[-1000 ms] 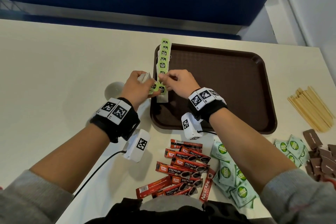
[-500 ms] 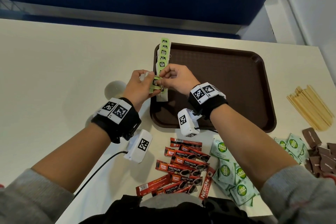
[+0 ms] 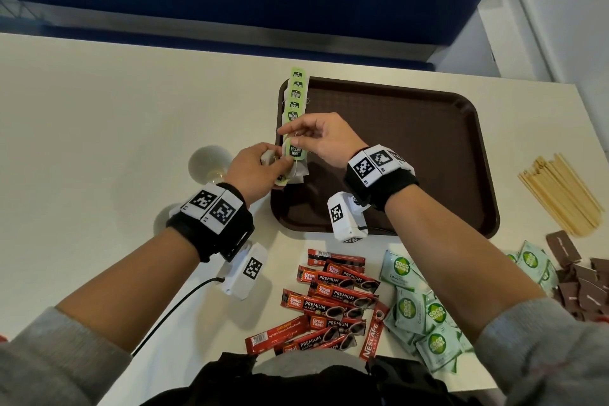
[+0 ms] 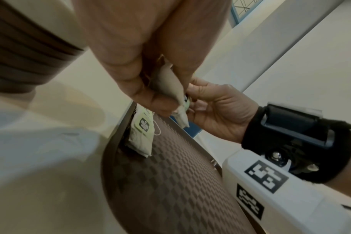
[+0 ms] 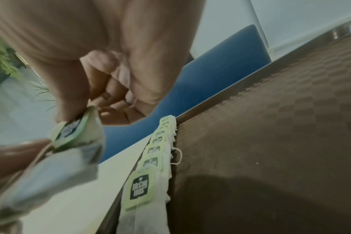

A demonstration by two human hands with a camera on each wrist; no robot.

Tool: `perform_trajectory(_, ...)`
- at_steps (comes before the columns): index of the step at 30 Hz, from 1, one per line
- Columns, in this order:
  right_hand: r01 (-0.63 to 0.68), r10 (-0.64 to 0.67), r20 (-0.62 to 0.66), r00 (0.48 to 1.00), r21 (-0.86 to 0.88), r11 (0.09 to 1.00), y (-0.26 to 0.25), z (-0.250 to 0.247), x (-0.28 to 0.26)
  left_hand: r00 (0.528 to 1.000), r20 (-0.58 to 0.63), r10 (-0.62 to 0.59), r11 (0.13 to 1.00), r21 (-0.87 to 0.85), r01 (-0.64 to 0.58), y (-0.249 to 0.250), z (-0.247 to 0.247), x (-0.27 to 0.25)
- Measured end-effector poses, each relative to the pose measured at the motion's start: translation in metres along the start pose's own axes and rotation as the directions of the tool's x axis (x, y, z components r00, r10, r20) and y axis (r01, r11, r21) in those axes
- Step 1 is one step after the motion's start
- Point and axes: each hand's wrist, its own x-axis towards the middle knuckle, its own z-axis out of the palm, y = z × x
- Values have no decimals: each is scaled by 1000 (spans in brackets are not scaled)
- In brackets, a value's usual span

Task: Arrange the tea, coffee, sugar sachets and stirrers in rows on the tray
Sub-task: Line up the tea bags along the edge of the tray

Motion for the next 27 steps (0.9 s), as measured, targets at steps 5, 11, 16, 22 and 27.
perform_trajectory(5,-62,63,-36,997,53,997,9,1,0,1000,-30,-4,999,36,5,-1,-3,-1)
perform_trajectory(11,-178,178,-17,984,7,984,29,-1,-5,998,-61,15,1000,-21,-16,1,-7,-3)
perform_trajectory(16,-269,272,101,957,-47,962,40,10,-11,996,-92,11,998,-64,-17,3,-7,-1)
perform_trajectory(22,-275,264,168,950,41,961,36,16,-15,996,-90,12,994,-105,-21,4,-11,-3)
perform_trajectory(27,-261,260,94,961,-4,965,39,17,-11,996,-89,9,995,-102,-18,5,-11,-4)
